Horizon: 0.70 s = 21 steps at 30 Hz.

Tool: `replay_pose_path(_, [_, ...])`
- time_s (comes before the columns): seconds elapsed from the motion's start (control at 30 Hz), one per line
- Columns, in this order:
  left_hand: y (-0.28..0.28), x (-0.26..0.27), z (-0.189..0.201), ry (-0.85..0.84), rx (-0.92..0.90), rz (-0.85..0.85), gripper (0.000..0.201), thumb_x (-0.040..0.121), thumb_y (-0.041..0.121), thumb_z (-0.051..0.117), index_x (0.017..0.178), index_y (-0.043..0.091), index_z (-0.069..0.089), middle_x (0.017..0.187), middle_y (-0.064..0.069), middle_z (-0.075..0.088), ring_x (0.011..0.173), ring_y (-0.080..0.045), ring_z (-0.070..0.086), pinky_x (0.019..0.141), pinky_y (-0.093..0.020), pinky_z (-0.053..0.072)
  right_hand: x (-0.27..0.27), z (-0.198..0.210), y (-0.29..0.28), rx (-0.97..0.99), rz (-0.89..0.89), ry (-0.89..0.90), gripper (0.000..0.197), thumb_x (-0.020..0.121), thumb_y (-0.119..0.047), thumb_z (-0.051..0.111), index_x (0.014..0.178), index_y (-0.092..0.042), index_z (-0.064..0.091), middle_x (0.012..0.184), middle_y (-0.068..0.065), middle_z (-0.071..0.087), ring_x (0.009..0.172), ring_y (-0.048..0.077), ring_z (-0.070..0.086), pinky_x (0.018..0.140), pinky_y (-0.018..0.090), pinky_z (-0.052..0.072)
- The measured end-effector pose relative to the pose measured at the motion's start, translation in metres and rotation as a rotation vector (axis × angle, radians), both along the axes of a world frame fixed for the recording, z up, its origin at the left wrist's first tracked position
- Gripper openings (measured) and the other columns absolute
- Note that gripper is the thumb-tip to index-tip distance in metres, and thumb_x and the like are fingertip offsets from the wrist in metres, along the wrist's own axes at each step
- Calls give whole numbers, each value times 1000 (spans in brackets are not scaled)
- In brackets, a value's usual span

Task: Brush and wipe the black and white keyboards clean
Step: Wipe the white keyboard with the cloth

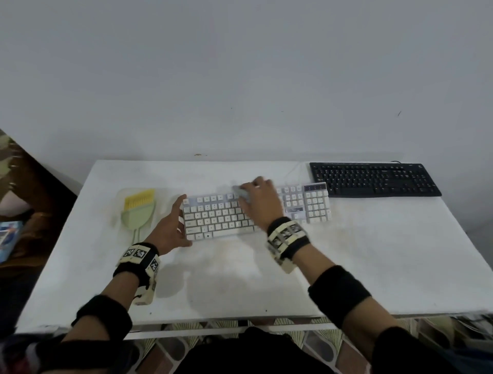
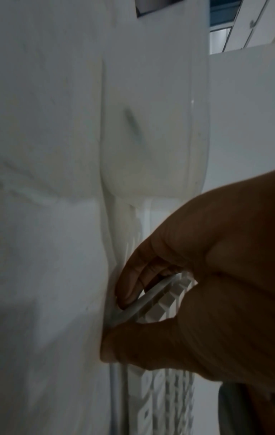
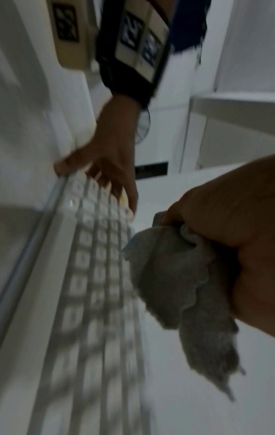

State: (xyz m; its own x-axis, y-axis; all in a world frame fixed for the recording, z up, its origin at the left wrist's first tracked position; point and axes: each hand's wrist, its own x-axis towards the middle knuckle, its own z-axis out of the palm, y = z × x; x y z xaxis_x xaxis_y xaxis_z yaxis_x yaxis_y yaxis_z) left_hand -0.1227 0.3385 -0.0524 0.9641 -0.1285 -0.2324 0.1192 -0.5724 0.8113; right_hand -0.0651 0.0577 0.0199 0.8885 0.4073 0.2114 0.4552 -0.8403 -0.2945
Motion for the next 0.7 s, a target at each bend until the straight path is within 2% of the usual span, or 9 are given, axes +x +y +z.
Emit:
replay_pose_path(0.07, [-1, 0, 1, -6, 0, 4, 135, 66, -15, 87, 156, 46, 6, 117, -1, 55, 77, -18, 65, 67, -30, 60, -16, -10, 54, 41, 149, -8, 28, 94, -24, 64, 120, -16, 67, 107, 9, 66, 100, 29, 51, 81, 42, 51])
replay_pose_path(0.13, [0, 0, -2, -13, 17, 14, 125, 66, -13, 87, 159, 30, 16, 107, -1, 61, 69, -7, 63, 63, -23, 56, -23, -17, 97, 21, 211, 12, 31, 89, -18, 68, 119, -10, 65, 103, 13, 61, 99, 32, 51, 71, 42, 51])
replay_pose_path(0.2, [0, 0, -2, -10, 42, 30, 110, 66, -10, 88, 156, 12, 29, 96, -1, 64, 63, -1, 61, 60, -17, 52, -25, -18, 123, -75, 247, 35, 35, 84, -13, 71, 119, -8, 65, 105, 16, 60, 101, 35, 51, 69, 44, 52])
replay_pose_path(0.23, [1, 0, -2, -11, 41, 28, 108, 66, -10, 88, 154, 11, 31, 97, -2, 65, 63, -1, 61, 60, -18, 52, -24, -18, 129, -125, 249, 48, 36, 84, -13, 71, 120, -7, 64, 108, 16, 60, 103, 35, 51, 71, 45, 53])
replay_pose_path(0.33, [3, 1, -1, -22, 5, 11, 127, 64, -13, 87, 159, 28, 14, 111, -2, 62, 65, -5, 63, 64, -25, 58, -18, -19, 127, -218, 212, 64, 30, 96, -16, 58, 124, -7, 62, 116, 15, 57, 112, 35, 49, 78, 42, 50])
replay_pose_path(0.4, [4, 0, -1, -22, -21, 9, 133, 64, -15, 86, 160, 34, 8, 116, -2, 58, 66, -6, 64, 65, -28, 59, -16, -19, 115, -262, 173, 51, 28, 100, -16, 49, 124, -8, 62, 117, 14, 57, 116, 34, 47, 79, 41, 48])
replay_pose_path(0.6, [3, -2, -1, -22, -27, -1, 133, 66, -14, 86, 161, 34, 7, 114, -3, 57, 69, -8, 66, 67, -27, 60, -13, -9, 90, -275, -8, 113, 23, 97, -8, 48, 117, -4, 58, 116, 16, 57, 117, 34, 46, 76, 38, 48])
replay_pose_path(0.7, [1, -1, -2, -25, -25, 7, 132, 67, -13, 85, 161, 34, 6, 107, 0, 61, 68, -9, 66, 67, -29, 61, -13, -3, 107, -208, 125, 102, 28, 97, -9, 50, 125, -7, 54, 112, 15, 59, 113, 34, 48, 71, 39, 47])
